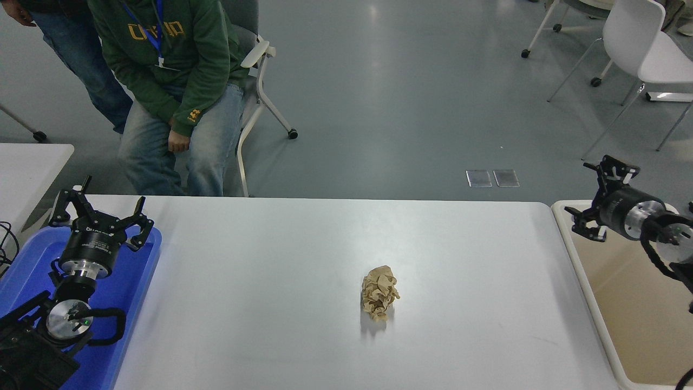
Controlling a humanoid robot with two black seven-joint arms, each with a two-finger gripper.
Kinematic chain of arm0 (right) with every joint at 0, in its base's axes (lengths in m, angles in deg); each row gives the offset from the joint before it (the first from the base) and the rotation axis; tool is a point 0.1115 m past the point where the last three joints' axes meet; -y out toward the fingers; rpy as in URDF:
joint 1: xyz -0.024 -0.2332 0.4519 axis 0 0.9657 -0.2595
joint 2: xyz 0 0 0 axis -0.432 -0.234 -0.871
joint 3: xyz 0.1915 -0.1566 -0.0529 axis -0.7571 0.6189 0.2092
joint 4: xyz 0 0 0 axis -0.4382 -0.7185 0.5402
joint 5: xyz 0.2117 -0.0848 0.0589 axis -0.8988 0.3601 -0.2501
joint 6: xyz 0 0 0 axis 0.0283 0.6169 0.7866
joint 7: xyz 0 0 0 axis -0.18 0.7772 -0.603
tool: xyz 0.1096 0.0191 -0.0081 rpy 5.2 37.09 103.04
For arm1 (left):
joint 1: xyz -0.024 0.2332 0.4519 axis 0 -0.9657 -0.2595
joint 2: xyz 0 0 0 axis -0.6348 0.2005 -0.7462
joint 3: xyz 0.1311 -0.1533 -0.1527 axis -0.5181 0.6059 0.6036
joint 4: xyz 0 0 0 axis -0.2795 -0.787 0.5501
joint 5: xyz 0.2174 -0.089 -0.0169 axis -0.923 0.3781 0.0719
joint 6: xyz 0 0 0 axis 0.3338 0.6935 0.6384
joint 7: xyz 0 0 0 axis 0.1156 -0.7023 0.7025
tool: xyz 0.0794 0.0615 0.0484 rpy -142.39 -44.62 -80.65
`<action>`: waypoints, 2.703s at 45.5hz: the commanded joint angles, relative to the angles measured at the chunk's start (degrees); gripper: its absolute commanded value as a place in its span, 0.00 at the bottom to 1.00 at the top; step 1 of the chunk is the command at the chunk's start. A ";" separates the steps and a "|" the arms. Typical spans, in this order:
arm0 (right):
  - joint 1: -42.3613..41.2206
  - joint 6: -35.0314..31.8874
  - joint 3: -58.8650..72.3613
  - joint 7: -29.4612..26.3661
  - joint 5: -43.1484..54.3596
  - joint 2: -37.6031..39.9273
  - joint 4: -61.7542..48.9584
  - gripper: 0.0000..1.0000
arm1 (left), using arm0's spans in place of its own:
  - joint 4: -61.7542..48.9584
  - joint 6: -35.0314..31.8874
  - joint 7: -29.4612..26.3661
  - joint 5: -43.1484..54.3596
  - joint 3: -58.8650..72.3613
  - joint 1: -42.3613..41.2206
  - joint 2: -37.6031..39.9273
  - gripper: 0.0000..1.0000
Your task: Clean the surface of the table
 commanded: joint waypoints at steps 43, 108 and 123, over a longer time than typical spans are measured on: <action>3.89 -2.73 -8.88 7.28 -6.31 -10.37 0.86 0.98 | 0.00 0.00 0.00 -0.01 0.00 0.01 0.00 1.00; 5.82 -3.87 -7.56 17.57 11.10 -13.80 2.88 0.99 | 0.00 0.00 0.00 -0.01 0.00 -0.08 0.00 1.00; 6.17 -3.70 -7.56 17.57 11.37 -13.71 2.79 0.99 | 0.00 0.00 0.00 -0.01 0.00 -0.08 0.00 1.00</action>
